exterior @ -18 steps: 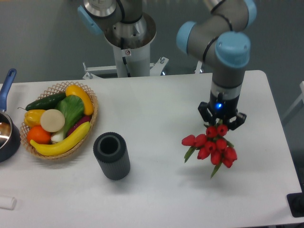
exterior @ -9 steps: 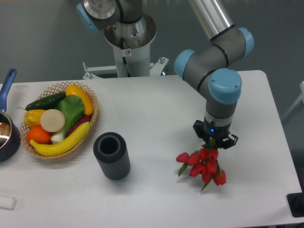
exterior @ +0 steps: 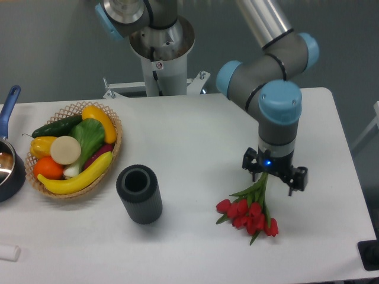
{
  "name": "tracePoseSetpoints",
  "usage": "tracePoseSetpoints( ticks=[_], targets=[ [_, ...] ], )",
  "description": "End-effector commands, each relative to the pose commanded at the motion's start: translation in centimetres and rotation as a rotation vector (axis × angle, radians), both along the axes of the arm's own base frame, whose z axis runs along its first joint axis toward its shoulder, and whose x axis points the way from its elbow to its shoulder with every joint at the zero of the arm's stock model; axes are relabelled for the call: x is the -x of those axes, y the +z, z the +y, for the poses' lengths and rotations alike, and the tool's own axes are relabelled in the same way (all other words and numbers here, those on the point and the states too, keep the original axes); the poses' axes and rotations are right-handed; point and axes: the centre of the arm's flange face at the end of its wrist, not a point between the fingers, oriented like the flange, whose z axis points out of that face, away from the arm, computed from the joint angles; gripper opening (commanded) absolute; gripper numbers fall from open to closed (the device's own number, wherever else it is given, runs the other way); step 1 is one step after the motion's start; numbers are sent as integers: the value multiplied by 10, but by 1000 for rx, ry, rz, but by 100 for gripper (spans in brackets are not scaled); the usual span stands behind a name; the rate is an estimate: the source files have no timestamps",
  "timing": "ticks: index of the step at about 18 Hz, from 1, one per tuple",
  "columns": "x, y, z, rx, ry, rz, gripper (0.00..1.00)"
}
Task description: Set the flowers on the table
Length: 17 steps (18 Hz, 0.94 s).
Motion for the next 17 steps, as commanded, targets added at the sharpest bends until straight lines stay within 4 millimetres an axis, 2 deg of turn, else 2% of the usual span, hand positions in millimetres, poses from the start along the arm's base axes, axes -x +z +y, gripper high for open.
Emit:
tracePoseSetpoints(
  ticks=[3, 7, 12, 17],
  targets=[
    [5, 37, -37, 3, 36, 9, 100],
    [3, 67, -85, 70, -37, -12, 100],
    [0, 83, -132, 113, -165, -50, 100],
    [-1, 92, -162, 60, -198, -51, 100]
  ],
)
